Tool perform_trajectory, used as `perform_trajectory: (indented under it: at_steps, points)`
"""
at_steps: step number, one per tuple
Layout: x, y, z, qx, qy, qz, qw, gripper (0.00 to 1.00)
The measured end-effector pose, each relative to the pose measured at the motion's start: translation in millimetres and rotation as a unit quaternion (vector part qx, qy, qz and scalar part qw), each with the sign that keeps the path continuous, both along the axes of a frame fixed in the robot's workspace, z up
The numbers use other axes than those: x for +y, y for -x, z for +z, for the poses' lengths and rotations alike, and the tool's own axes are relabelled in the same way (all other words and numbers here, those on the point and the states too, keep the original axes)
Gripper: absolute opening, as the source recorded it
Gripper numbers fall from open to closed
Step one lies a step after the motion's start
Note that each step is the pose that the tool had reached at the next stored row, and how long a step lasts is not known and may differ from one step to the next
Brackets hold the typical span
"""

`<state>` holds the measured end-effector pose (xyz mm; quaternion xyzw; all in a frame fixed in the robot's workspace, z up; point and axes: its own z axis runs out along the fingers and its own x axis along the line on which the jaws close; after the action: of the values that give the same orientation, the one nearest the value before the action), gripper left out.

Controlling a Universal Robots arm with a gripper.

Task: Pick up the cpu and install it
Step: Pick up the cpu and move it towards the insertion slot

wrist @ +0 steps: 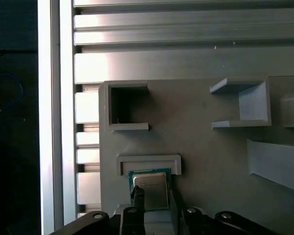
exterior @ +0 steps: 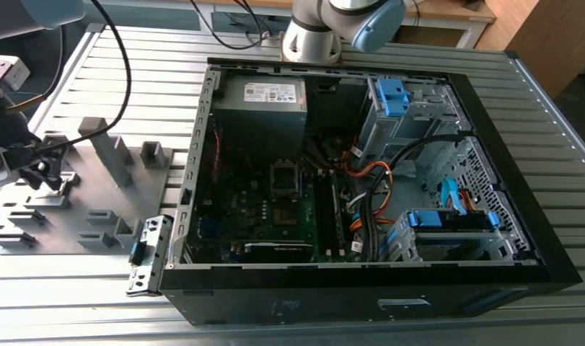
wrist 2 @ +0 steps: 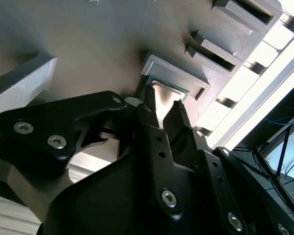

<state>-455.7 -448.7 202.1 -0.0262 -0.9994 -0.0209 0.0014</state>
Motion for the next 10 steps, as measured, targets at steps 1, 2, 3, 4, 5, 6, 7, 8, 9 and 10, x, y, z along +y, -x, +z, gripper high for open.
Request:
perform_trajectory:
  at_steps: [1,2,3,4,5,6,7,8,9,10]
  points:
    - [0.0,0.0,0.0,0.0,0.0,0.0,1.0,0.35]
    - [0.0,0.0,0.0,0.0,0.0,0.0,1.0,0.41]
    - [0.0,0.0,0.0,0.0,0.0,0.0,1.0,0.47]
    - [0.0,0.0,0.0,0.0,0.0,0.0,1.0,0.47]
    - [0.0,0.0,0.0,0.0,0.0,0.0,1.0,0.53]
    - [0.0,0.0,0.0,0.0,0.0,0.0,1.0,0.53]
    - [0.0,0.0,0.0,0.0,0.0,0.0,1.0,0.59]
    - [0.0,0.0,-0.2,0.0,0.0,0.0,1.0,0.59]
    - [0.0,0.0,-0.8,-0.0002,-0.0001,0.0,1.0,0.59]
    - [0.0,-0.1,-1.8,-0.0002,-0.0001,0.0,1.0,0.59]
